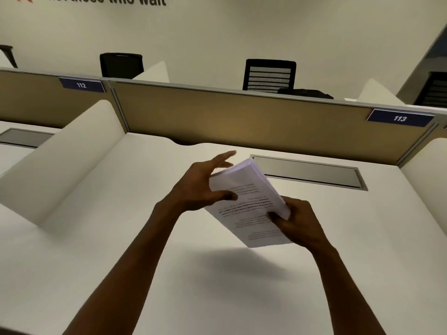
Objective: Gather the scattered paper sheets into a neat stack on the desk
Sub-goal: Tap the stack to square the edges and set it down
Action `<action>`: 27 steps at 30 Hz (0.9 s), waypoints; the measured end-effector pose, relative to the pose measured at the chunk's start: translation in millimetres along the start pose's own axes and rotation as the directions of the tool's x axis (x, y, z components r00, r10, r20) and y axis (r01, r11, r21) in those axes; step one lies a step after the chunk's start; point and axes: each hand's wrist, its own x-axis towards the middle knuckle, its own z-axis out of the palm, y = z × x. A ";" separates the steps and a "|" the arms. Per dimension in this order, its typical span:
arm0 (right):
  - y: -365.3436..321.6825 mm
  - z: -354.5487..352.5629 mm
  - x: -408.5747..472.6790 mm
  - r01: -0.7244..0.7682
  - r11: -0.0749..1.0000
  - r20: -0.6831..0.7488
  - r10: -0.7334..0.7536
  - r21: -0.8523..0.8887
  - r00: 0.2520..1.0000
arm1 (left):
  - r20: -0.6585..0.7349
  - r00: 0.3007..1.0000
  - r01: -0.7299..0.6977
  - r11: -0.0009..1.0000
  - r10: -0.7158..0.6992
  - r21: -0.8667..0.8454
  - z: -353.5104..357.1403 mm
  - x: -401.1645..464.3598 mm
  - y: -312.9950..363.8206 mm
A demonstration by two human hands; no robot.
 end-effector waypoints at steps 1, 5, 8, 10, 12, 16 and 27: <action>-5.1 -2.0 2.1 0.019 0.999 0.030 -0.019 -0.030 0.999 | 0.057 0.998 0.010 1.000 -0.010 0.009 -0.6 3.9 -1.6; -9.4 -14.4 7.1 0.044 0.993 0.086 -0.035 -0.108 0.996 | 0.066 0.991 0.116 0.992 -0.112 -0.057 10.3 3.4 -10.8; 13.2 -32.5 2.2 -0.029 0.993 0.130 0.044 -0.112 0.991 | 0.034 0.985 0.170 0.978 -0.167 -0.122 17.3 -8.9 -22.7; 36.4 -42.6 -5.6 -0.117 0.989 0.108 0.127 -0.094 0.986 | -0.006 0.974 0.219 0.953 -0.226 -0.209 18.3 -17.7 -38.3; 52.3 -39.0 -16.0 -0.229 0.967 0.080 0.221 0.109 0.972 | -0.027 0.962 0.250 0.921 -0.270 -0.300 18.6 -26.6 -53.0; 62.3 0.6 -30.0 -0.348 0.650 0.153 0.338 0.676 0.929 | -0.018 0.941 0.300 0.854 -0.339 -0.424 28.7 -36.5 -64.4; 51.0 30.9 -25.3 -0.242 0.786 -0.087 0.349 0.569 0.933 | -0.039 0.905 0.310 0.719 -0.424 -0.622 56.6 -57.1 -111.1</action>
